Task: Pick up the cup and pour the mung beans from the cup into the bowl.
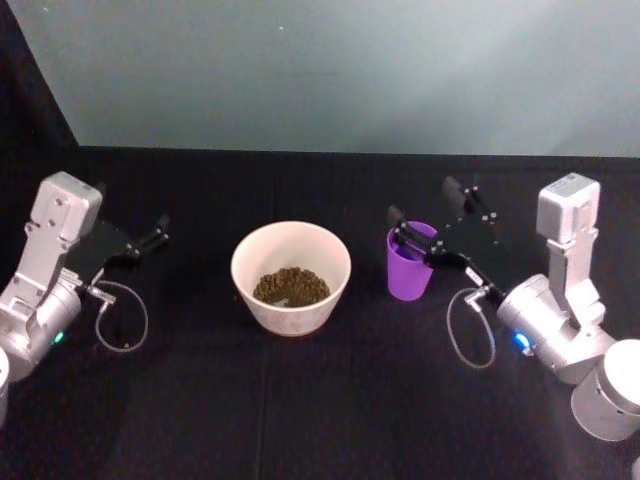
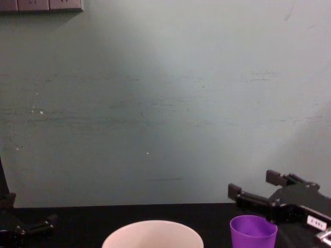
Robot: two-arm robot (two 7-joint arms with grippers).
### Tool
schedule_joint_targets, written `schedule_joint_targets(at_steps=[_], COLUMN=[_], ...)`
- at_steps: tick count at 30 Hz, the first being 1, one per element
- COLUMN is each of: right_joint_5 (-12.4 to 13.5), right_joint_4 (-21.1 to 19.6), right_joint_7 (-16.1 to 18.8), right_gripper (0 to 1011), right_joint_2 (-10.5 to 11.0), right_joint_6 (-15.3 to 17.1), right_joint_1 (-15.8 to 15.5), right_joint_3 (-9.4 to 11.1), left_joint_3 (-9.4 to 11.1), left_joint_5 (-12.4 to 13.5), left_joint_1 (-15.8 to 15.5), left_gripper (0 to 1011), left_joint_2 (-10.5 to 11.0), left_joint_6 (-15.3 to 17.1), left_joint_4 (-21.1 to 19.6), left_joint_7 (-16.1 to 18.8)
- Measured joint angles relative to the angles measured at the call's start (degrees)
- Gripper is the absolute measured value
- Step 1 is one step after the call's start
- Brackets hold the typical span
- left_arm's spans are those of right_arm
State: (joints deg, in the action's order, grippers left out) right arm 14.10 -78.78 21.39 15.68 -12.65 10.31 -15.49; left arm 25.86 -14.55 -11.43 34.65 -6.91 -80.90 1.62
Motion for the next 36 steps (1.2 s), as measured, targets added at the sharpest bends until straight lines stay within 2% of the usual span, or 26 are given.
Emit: schedule_joint_targets(at_steps=[3, 10, 13, 18, 27, 28, 34, 36], right_joint_5=[-0.55, -0.8, -0.03, -0.29, -5.17, -6.39, -10.73, -11.26], right_joint_4=[-0.97, -1.22, 0.13, 2.87, 8.66, 9.58, 9.5, 9.13], right_joint_7=[-1.59, -2.76, -2.78, -2.8, -5.0, -5.75, -9.39, -9.87], right_gripper=[1002, 1003, 1003, 1002, 1003, 1003, 1003, 1003], right_joint_2=[0.18, 1.1, 1.99, 3.2, 3.41, 3.22, 2.13, 1.84], right_joint_6=[0.37, 1.19, 2.23, 2.92, 2.04, 1.67, 1.26, 1.16], right_joint_1=[-0.14, 0.27, 1.1, 2.2, 3.05, 3.12, 2.3, 1.99], right_joint_3=[1.12, 3.56, 5.51, 6.79, 6.46, 6.25, 5.85, 5.88], left_joint_3=[0.0, 0.0, 0.0, 0.0, 0.0, 0.0, 0.0, 0.0], left_joint_5=[0.0, 0.0, 0.0, 0.0, 0.0, 0.0, 0.0, 0.0], left_joint_1=[0.0, 0.0, 0.0, 0.0, 0.0, 0.0, 0.0, 0.0], left_gripper=[1000, 1000, 1000, 1000, 1000, 1000, 1000, 1000], left_joint_2=[0.0, 0.0, 0.0, 0.0, 0.0, 0.0, 0.0, 0.0], left_joint_6=[0.0, 0.0, 0.0, 0.0, 0.0, 0.0, 0.0, 0.0], left_joint_4=[0.0, 0.0, 0.0, 0.0, 0.0, 0.0, 0.0, 0.0], left_joint_7=[0.0, 0.0, 0.0, 0.0, 0.0, 0.0, 0.0, 0.0])
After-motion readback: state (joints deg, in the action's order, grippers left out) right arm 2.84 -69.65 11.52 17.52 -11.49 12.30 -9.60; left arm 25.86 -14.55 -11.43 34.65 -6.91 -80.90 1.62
